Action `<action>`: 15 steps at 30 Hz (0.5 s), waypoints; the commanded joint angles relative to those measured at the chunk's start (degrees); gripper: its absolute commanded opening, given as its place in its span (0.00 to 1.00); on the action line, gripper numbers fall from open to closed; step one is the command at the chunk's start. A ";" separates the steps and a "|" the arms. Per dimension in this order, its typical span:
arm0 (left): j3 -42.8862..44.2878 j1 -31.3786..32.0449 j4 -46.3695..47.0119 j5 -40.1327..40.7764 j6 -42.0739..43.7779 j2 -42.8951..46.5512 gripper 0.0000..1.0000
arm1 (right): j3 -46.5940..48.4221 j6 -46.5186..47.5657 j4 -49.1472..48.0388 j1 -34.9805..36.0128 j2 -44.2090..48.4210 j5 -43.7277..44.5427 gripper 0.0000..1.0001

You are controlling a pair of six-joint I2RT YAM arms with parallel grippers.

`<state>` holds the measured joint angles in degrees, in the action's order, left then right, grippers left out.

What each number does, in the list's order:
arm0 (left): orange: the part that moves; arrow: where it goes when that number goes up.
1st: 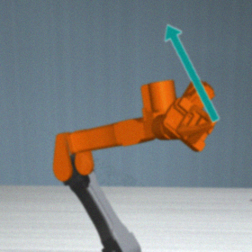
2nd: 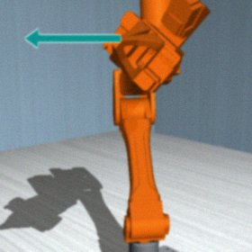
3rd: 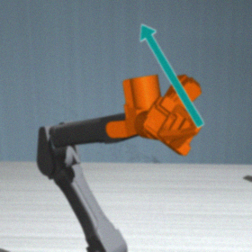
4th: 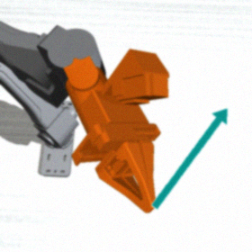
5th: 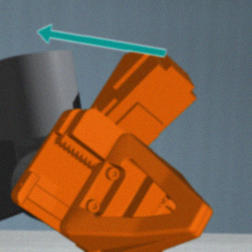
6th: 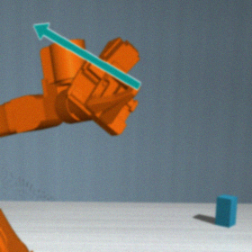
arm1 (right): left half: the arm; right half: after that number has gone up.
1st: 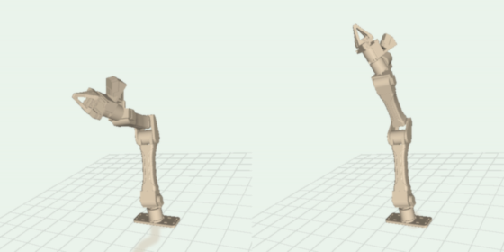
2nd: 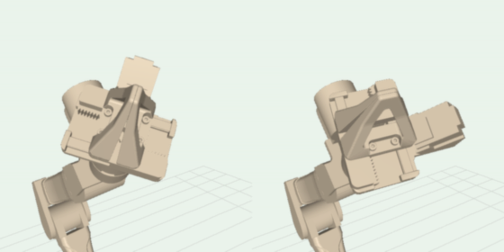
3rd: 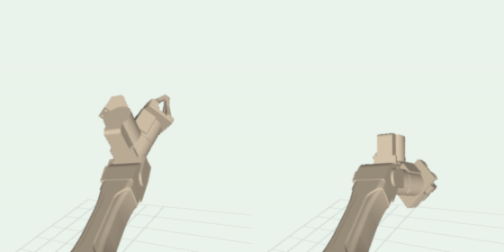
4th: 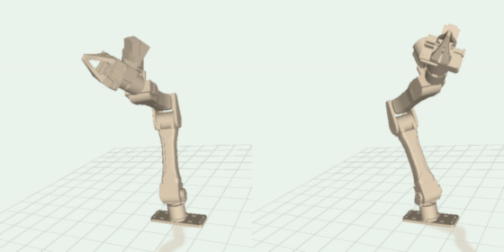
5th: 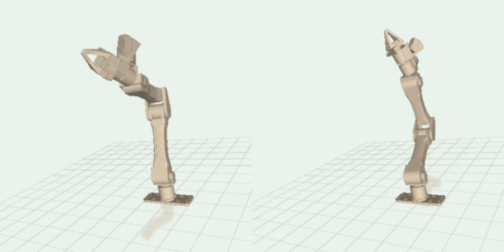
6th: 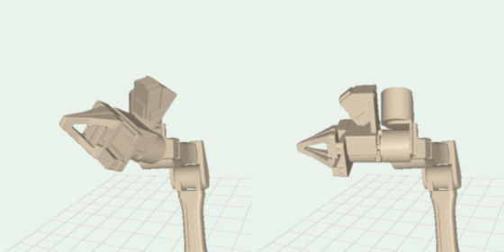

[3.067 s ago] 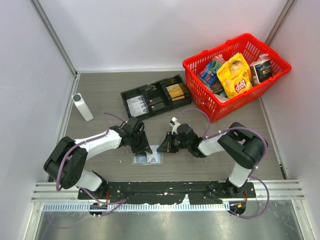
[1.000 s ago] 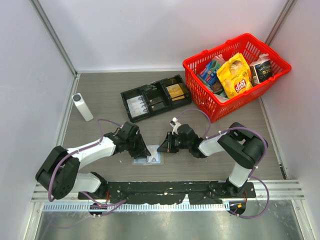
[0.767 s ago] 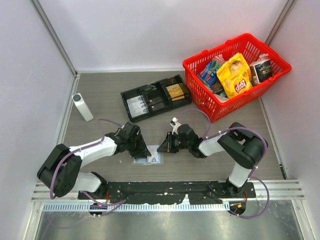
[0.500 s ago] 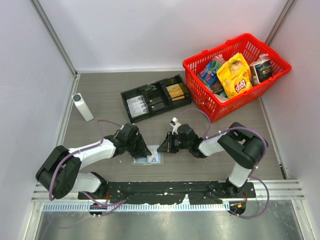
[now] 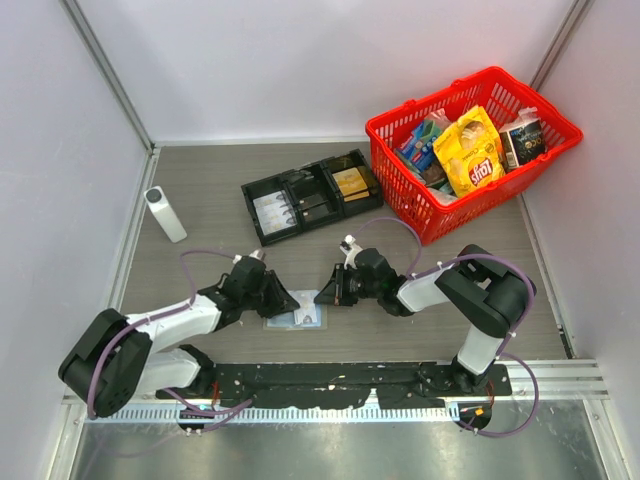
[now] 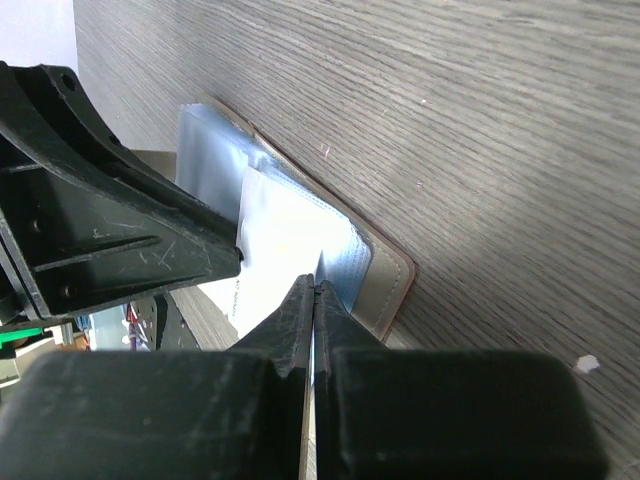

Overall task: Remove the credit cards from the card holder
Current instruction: Remove the credit card from the card holder.

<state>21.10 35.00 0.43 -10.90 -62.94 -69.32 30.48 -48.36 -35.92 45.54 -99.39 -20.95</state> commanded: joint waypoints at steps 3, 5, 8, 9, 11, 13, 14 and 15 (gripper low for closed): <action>-2.12 -0.81 3.35 4.30 0.71 4.45 0.21 | -1.30 3.45 10.08 -0.01 -2.73 3.46 0.02; -2.56 -0.90 3.27 4.65 0.54 5.77 0.18 | -1.21 3.53 10.08 -0.01 -2.82 3.37 0.02; -2.82 -0.81 3.53 4.74 0.62 6.30 0.14 | -0.95 3.53 10.08 -0.01 -3.09 3.28 0.02; -2.91 -0.81 3.88 4.40 0.62 5.95 0.14 | -0.86 3.45 10.08 0.08 -3.26 3.28 0.02; -2.65 -0.90 3.88 4.39 0.27 4.90 0.16 | -0.77 3.53 10.08 0.08 -3.35 3.20 0.02; -2.03 -0.90 2.74 4.22 0.36 3.32 0.18 | -0.77 3.53 10.08 0.08 -3.35 3.20 0.02; -1.77 -0.90 2.56 4.13 0.36 2.01 0.20 | -0.86 3.53 10.17 -0.01 -3.26 3.20 0.03; -1.59 -0.90 2.48 4.13 0.36 1.30 0.21 | -0.77 3.45 10.08 -0.01 -3.35 3.20 0.02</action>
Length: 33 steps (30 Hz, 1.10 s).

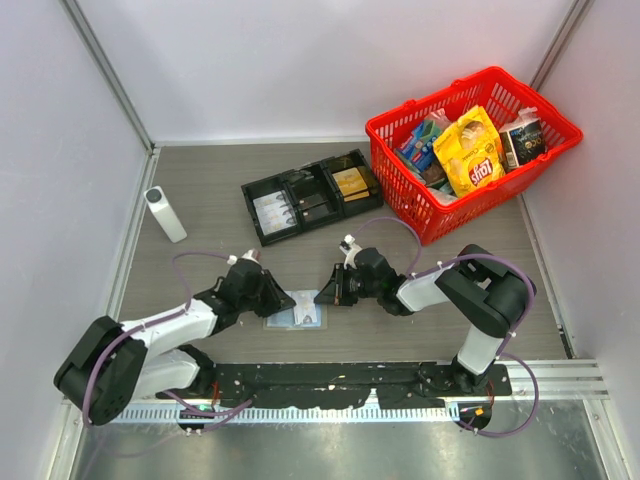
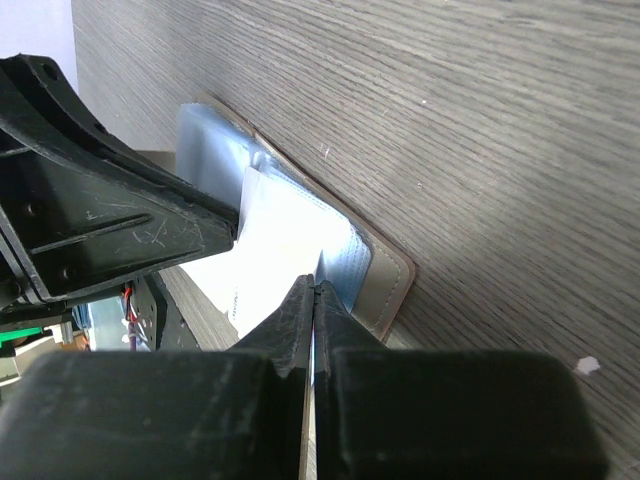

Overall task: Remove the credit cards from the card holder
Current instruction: Remove the credit card from the card holder.

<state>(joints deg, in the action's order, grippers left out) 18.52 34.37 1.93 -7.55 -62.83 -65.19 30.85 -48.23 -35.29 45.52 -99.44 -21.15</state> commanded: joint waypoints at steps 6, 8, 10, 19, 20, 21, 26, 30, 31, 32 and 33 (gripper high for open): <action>2.66 -0.18 0.70 -1.15 0.69 -6.70 0.23 | -1.49 3.32 9.36 0.01 -2.96 3.57 0.02; 2.83 -0.18 0.27 -0.89 0.86 -7.23 0.23 | -1.50 3.31 9.36 0.01 -2.96 3.66 0.02; 2.83 -0.27 -0.09 -0.54 0.78 -7.32 0.23 | -1.50 3.23 9.36 0.01 -2.78 3.66 0.02; 4.06 -0.18 -6.84 4.12 0.78 -8.81 0.24 | -0.97 3.49 9.36 0.01 -3.22 3.39 0.02; 4.59 -0.27 -8.34 4.91 0.86 -9.69 0.25 | -0.97 3.40 9.36 0.01 -3.31 3.39 0.02; 5.03 -0.27 -8.96 5.00 1.13 -10.22 0.25 | -0.88 3.40 9.36 0.10 -3.31 3.31 0.02; 5.64 -0.27 -9.93 4.83 1.22 -12.50 0.28 | -0.79 3.40 9.45 0.10 -3.31 3.22 0.02; 6.17 -0.27 -10.90 5.18 1.57 -13.03 0.28 | -0.70 3.40 9.45 0.10 -3.39 3.22 0.02; 6.09 -0.18 -10.46 5.09 1.74 -13.21 0.26 | -0.79 3.58 9.45 0.01 -3.22 3.22 0.02; 5.91 -0.27 -9.94 4.83 1.74 -13.21 0.25 | -0.79 3.40 9.45 0.01 -3.31 3.22 0.02; 5.82 -0.27 -9.32 4.48 1.74 -13.30 0.23 | -0.79 3.40 9.45 0.01 -3.39 3.22 0.02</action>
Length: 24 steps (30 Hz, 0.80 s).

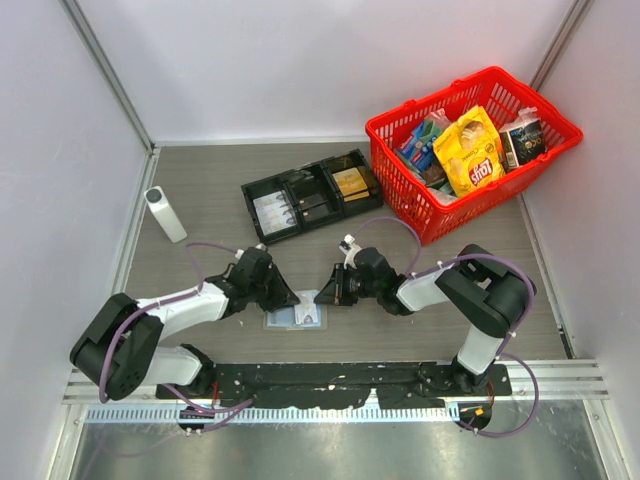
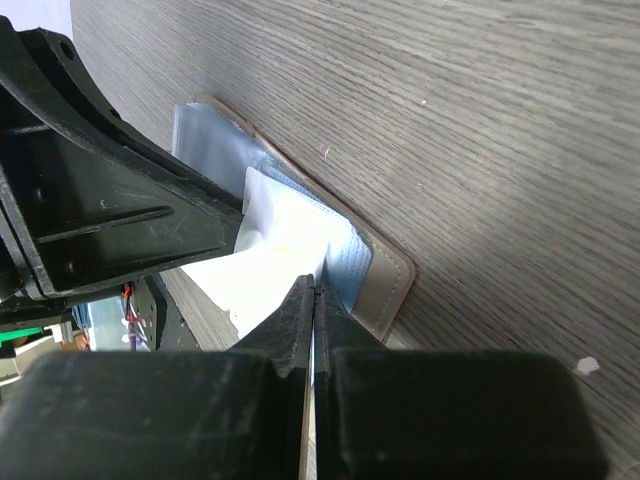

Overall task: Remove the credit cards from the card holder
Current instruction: Remove the credit card from the card holder.

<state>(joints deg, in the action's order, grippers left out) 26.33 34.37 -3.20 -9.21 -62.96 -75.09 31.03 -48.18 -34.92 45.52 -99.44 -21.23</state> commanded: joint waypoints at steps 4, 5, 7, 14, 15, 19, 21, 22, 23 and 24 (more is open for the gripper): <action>-2.68 -0.27 -0.85 4.30 2.05 -2.61 0.14 | -0.97 3.36 9.08 0.01 -3.39 3.39 0.02; -2.86 -0.18 -0.41 4.20 1.96 -2.08 0.11 | -0.97 3.45 9.08 0.01 -3.31 3.39 0.02; -3.21 -0.18 0.39 4.03 2.23 -0.68 0.06 | -1.06 3.45 9.08 0.01 -3.31 3.48 0.02; -3.30 -0.27 -2.85 6.22 2.31 7.67 0.00 | -1.49 3.62 9.25 -0.08 -3.31 4.27 0.02; -3.30 -0.18 -3.56 6.66 2.40 8.63 0.00 | -1.49 3.54 9.25 -0.08 -3.39 4.45 0.02; -3.21 -0.36 -5.93 7.54 2.75 10.40 0.00 | -1.32 3.71 9.69 -0.34 -3.31 4.80 0.02; -3.30 -0.27 -6.73 7.45 2.84 10.49 0.00 | -1.06 3.71 9.95 -0.43 -3.39 4.89 0.02; -3.39 -0.36 -7.08 7.45 2.84 10.49 0.00 | -0.97 3.88 10.13 -0.43 -3.31 4.97 0.02; -3.47 -0.36 -7.34 7.45 3.02 10.66 0.00 | -0.79 4.06 10.39 -0.43 -3.04 4.97 0.02; -3.48 -0.27 -7.69 7.63 2.93 10.93 0.00 | -0.62 4.24 10.66 -0.34 -3.04 5.15 0.02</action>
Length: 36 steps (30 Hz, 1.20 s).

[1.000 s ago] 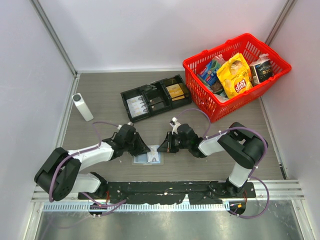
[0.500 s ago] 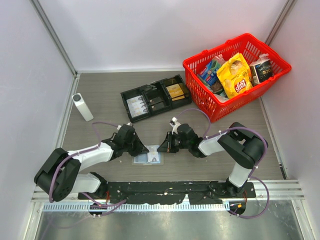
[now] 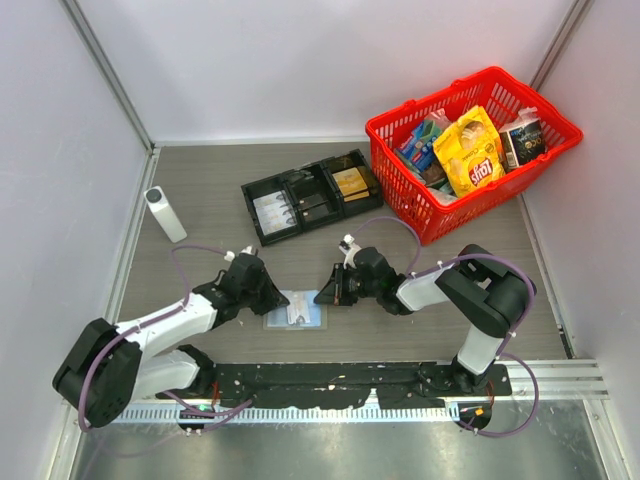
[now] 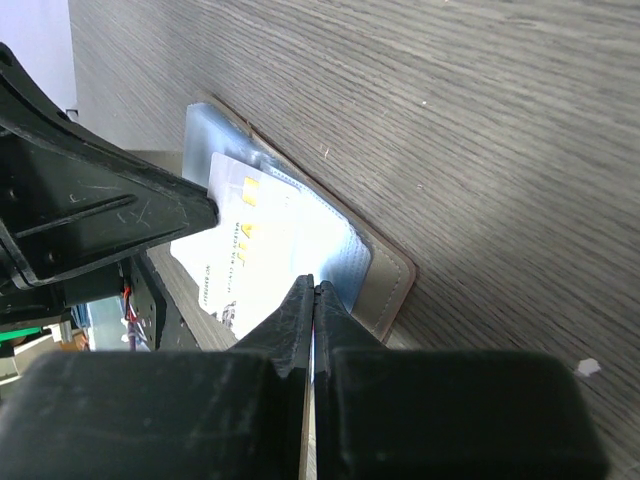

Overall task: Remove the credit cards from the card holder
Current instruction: Remove the credit card from the card holder.

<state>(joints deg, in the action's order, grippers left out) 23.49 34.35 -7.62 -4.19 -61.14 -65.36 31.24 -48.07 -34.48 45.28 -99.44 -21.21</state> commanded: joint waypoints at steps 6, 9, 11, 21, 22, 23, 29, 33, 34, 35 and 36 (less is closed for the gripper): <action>-0.98 -0.33 -5.04 5.59 1.38 3.93 0.00 | 0.83 5.35 12.59 -0.19 -1.90 5.74 0.03; -0.90 -0.25 -4.60 5.42 1.38 3.14 0.00 | 2.15 6.23 15.75 -0.19 -0.24 6.44 0.05; -0.55 -0.25 -4.60 4.98 1.55 2.52 0.00 | 3.56 7.20 18.90 0.07 2.31 8.37 0.08; 0.42 -0.33 -6.62 6.03 1.20 4.72 0.00 | 13.14 11.34 29.38 2.53 9.53 11.55 0.19; 0.51 -0.33 -6.80 6.03 1.03 4.72 0.00 | 14.01 11.25 29.29 2.71 9.18 11.37 0.19; 0.60 -0.33 -7.06 5.86 1.11 4.89 0.00 | 14.37 11.16 29.12 3.41 9.00 11.11 0.19; 1.47 -0.33 -9.43 6.64 1.03 7.79 0.00 | 18.32 11.34 28.77 6.48 4.26 10.31 0.19; 1.30 -0.25 -9.79 6.91 0.94 9.02 0.00 | 20.25 11.16 27.36 7.46 0.49 9.26 0.19; 1.04 -0.25 -9.44 6.56 0.94 8.94 0.00 | 20.43 10.99 27.01 7.72 -0.22 9.00 0.19; 0.86 -0.25 -9.09 6.30 1.03 8.59 0.00 | 20.61 10.90 26.75 7.81 -1.45 8.73 0.19; 0.95 -0.25 -9.00 6.03 1.03 8.24 0.00 | 20.61 10.81 26.14 8.07 -2.07 8.64 0.19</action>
<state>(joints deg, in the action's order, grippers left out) 23.14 34.35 -16.03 0.91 -61.04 -57.10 49.91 -37.58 -6.20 52.58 -98.72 -11.77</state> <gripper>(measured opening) 0.009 0.191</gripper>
